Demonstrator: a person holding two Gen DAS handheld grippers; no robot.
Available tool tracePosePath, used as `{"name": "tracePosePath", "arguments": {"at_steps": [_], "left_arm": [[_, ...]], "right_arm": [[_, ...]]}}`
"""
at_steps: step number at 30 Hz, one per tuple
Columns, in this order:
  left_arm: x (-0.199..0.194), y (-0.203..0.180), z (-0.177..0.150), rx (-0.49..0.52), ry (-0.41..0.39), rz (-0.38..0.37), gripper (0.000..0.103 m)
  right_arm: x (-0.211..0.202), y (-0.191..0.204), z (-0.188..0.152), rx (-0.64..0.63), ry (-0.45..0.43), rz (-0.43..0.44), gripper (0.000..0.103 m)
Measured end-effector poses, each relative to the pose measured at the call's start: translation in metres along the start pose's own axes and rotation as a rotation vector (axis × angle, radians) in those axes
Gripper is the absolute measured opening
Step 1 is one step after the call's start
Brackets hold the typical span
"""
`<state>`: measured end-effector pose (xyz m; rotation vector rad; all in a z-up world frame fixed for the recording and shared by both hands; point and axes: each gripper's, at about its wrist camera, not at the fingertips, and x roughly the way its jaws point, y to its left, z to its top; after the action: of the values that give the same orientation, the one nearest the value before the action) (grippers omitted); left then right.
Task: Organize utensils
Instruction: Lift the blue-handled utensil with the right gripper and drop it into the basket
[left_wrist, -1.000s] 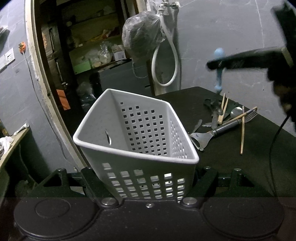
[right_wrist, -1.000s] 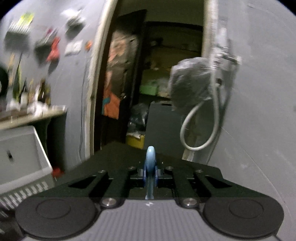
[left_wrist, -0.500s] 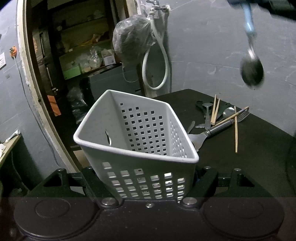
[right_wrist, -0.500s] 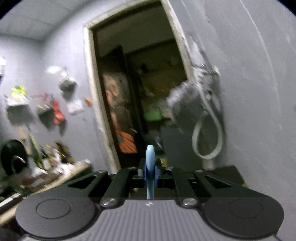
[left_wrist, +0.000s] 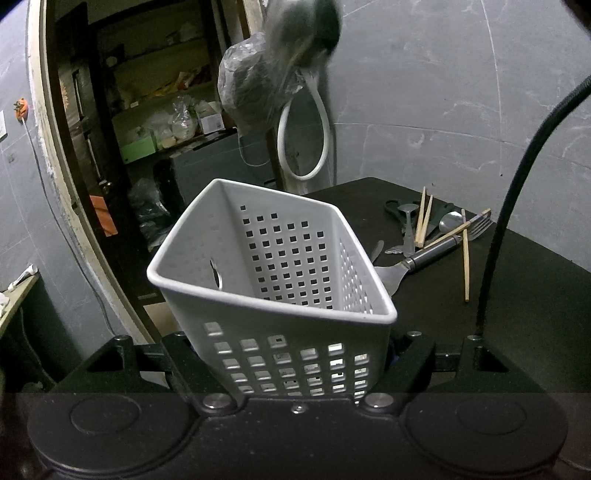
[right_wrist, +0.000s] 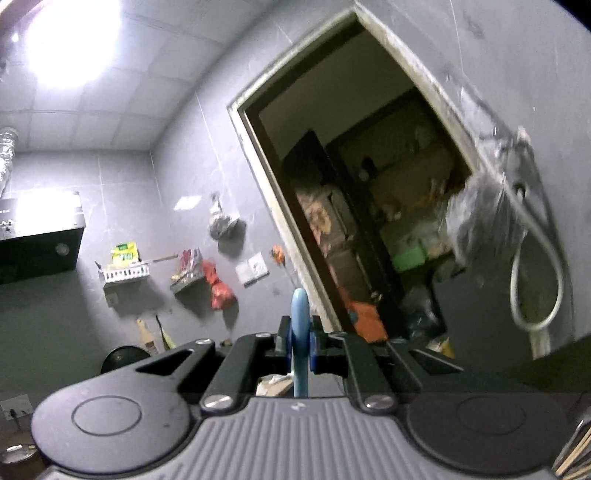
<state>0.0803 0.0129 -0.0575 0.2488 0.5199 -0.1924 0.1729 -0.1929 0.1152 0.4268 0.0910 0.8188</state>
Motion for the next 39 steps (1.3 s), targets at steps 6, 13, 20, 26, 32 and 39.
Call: {"name": "tracePosePath", "arguments": {"at_steps": [6,13,20,26,32,39], "left_arm": [[0.0,0.001,0.001,0.001,0.001,-0.003,0.08],[0.0,0.001,0.001,0.004,-0.001,-0.003,0.08],[0.001,0.001,0.001,0.009,-0.002,-0.005,0.08],[0.001,0.001,0.001,0.013,-0.001,-0.006,0.08],[0.0,0.001,0.001,0.009,0.0,-0.006,0.08],[-0.002,0.001,0.001,0.011,0.0,-0.007,0.08]], "right_arm": [[0.028,-0.02,-0.04,0.022,0.132,-0.014,0.01],[0.038,-0.032,-0.091,0.021,0.267,-0.034,0.01],[0.034,-0.029,-0.12,-0.038,0.326,-0.077,0.011],[0.03,-0.015,-0.131,-0.108,0.368,-0.082,0.012],[0.026,-0.008,-0.132,-0.134,0.364,-0.089,0.015],[0.024,-0.004,-0.128,-0.135,0.348,-0.091,0.03]]}}
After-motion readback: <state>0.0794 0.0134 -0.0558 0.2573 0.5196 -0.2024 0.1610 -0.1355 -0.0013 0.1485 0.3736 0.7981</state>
